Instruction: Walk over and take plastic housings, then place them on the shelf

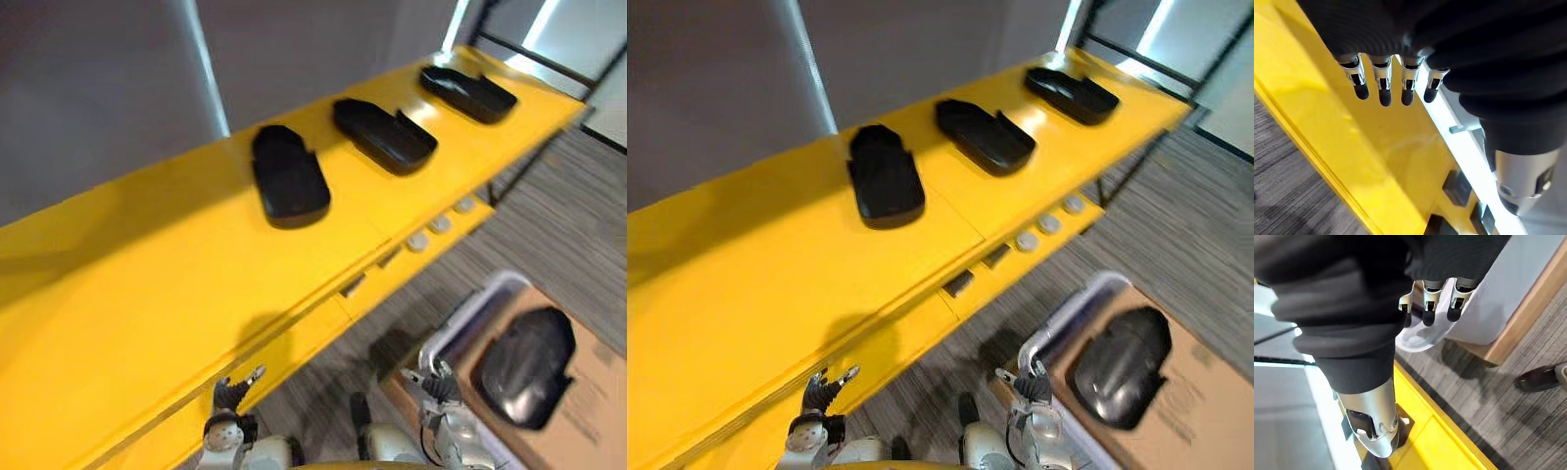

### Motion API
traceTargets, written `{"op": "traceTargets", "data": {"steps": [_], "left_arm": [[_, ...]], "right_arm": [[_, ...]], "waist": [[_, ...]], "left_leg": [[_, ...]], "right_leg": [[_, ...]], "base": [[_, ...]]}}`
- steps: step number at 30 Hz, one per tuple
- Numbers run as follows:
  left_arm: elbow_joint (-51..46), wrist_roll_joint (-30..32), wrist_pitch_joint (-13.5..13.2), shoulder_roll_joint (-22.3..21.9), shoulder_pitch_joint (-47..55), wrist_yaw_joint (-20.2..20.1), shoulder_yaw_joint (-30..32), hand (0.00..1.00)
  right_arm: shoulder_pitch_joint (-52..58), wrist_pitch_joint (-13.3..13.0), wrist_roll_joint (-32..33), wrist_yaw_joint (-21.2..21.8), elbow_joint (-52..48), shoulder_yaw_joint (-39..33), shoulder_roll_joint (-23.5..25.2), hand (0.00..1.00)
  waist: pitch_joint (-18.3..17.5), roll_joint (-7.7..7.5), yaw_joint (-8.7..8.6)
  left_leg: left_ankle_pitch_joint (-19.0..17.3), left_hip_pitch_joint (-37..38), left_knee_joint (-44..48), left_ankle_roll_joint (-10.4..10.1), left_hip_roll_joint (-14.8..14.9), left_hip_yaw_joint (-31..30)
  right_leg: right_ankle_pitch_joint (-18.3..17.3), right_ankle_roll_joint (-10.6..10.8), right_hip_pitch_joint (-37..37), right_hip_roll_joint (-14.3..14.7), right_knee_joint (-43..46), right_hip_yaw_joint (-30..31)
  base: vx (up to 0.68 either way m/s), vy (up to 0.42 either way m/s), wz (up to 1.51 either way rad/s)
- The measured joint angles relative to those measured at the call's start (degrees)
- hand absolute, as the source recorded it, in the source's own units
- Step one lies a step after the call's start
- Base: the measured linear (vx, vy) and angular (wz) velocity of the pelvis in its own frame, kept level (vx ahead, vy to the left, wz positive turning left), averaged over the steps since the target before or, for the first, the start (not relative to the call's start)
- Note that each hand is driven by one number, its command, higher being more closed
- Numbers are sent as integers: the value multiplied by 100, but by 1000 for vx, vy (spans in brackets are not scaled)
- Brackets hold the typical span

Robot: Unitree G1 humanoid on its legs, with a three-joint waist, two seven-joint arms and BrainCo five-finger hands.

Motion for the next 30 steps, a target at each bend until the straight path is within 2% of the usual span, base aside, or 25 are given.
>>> {"op": "traceTargets", "data": {"steps": [1,2,3,5,6,7,8,9,10,12,16,17,18,19,20,21,22,23,24,25,27,30], "left_arm": [[1,1,1,4,-2,0,32,0],[10,1,3,41,1,-1,64,0],[19,0,5,88,1,-1,69,0],[97,0,8,193,-4,-3,71,0],[122,0,9,247,-48,-3,73,0],[164,-3,9,274,-63,-2,72,0],[263,-3,9,312,-59,0,73,0],[348,-3,13,409,-61,-1,63,0],[498,-7,44,409,-131,1,59,0],[539,-8,66,286,-119,0,5,0],[587,-10,70,214,-92,-8,-154,0],[587,-10,70,181,-86,-10,-185,0],[587,-11,69,86,-70,-16,-196,0],[577,-11,68,7,-66,-22,-201,0],[576,-13,68,-10,-67,-22,-202,0],[576,-17,69,-15,-57,-22,-205,0],[568,-21,68,-14,-55,-18,-203,0],[561,-26,68,-11,-43,-16,-200,0],[581,-41,72,20,-52,-19,-195,0],[576,-85,75,62,-50,-14,-190,0],[587,-156,78,168,-81,-3,-183,0],[631,-158,89,184,-88,-4,-164,0]], "right_arm": [[4,19,-11,1,1,3,-3,0],[29,57,-56,5,19,8,-7,0],[31,63,-59,4,59,51,-23,0],[8,65,-64,5,257,145,-42,0],[-73,73,-65,10,463,208,-78,0],[-118,81,-64,10,547,213,-90,0],[-196,85,-64,10,644,226,-123,0],[-335,92,-66,3,752,242,-155,0],[-480,88,-64,-1,854,290,-296,0],[-494,96,-64,-2,941,333,-466,0],[-309,84,-59,-105,941,319,-599,0],[-289,84,-59,-105,942,319,-631,0],[-220,85,-56,-107,947,307,-652,0],[-184,90,-54,-109,962,251,-713,0],[-188,89,-53,-111,961,185,-716,0],[-182,88,-48,-123,961,138,-720,0],[-146,89,-46,-121,963,142,-715,0],[-137,88,-42,-122,962,142,-704,0],[-145,87,-31,-121,981,138,-688,0],[-131,86,14,-135,983,145,-637,0],[-82,84,140,-129,977,100,-471,0],[-8,74,288,-152,889,-63,-457,0]], "waist": [[-9,-16,25],[45,89,77],[39,78,71],[43,102,46],[19,55,57],[31,98,72],[-11,21,98],[-77,-91,107],[-16,28,57],[-27,139,84],[14,237,75],[29,262,64],[60,260,63],[82,231,66],[106,239,67],[135,272,62],[138,302,83],[132,339,85],[155,403,93],[135,406,92],[153,266,78],[111,200,75]], "left_leg": [[13,50,-36,22,34,160],[41,175,-127,58,110,485],[47,245,-127,60,220,675],[100,259,-160,44,312,916],[152,241,-173,-10,387,1104],[177,220,-181,-41,422,1202],[231,184,-184,-93,438,1312],[294,59,-135,-146,398,1334],[407,-54,-88,-207,478,1140],[492,-4,-47,-335,647,786],[485,44,748,-366,1150,506],[514,3,889,-395,1151,301],[551,-167,1103,-495,1055,-247],[462,-182,973,-594,711,-916],[425,-178,871,-638,550,-1202],[408,-180,558,-663,219,-1647],[426,-162,113,-692,25,-2004],[457,-137,-143,-725,-48,-2156],[575,-82,-369,-554,-81,-2199],[572,-36,-418,-555,-93,-2100],[509,-36,-448,-435,-178,-1861],[495,118,-522,-308,-318,-1654]], "right_leg": [[-52,13,-20,-89,197,-273],[-242,-57,41,-197,603,-732],[-414,-85,198,-219,863,-993],[-731,-117,483,-310,1121,-1251],[-900,-79,704,-401,1139,-1462],[-964,-45,824,-465,1068,-1618],[-951,-45,1027,-579,767,-1868],[-927,110,1154,-659,188,-1999],[-684,144,1177,-443,-159,-1863],[-502,33,1309,-204,-442,-1608],[-574,-198,1438,219,-419,-1149],[-587,-219,1494,247,-411,-1074],[-586,-247,1508,243,-368,-907],[-582,-253,1465,185,-331,-669],[-580,-252,1462,153,-340,-576],[-567,-241,1458,116,-364,-374],[-551,-216,1433,114,-392,-195],[-529,-178,1399,140,-411,-111],[-488,-97,1370,202,-468,83],[-445,-37,1393,171,-527,144],[-241,95,1477,99,-841,320],[-107,210,1614,-51,-1131,442]], "base": [[-156,150,-149],[-117,97,-120],[-113,78,-111],[-103,-35,-78],[-108,-89,-79],[-76,-98,-84],[-87,-183,-91],[-80,-217,-102],[-82,-281,-83],[-7,-260,-76],[-24,-204,-67],[29,-107,-67],[63,-29,-72],[63,11,-81],[17,67,-86],[1,105,-86],[-1,125,-87],[11,223,-89],[8,167,-67],[42,200,-63],[114,164,-45],[139,176,-33]]}}
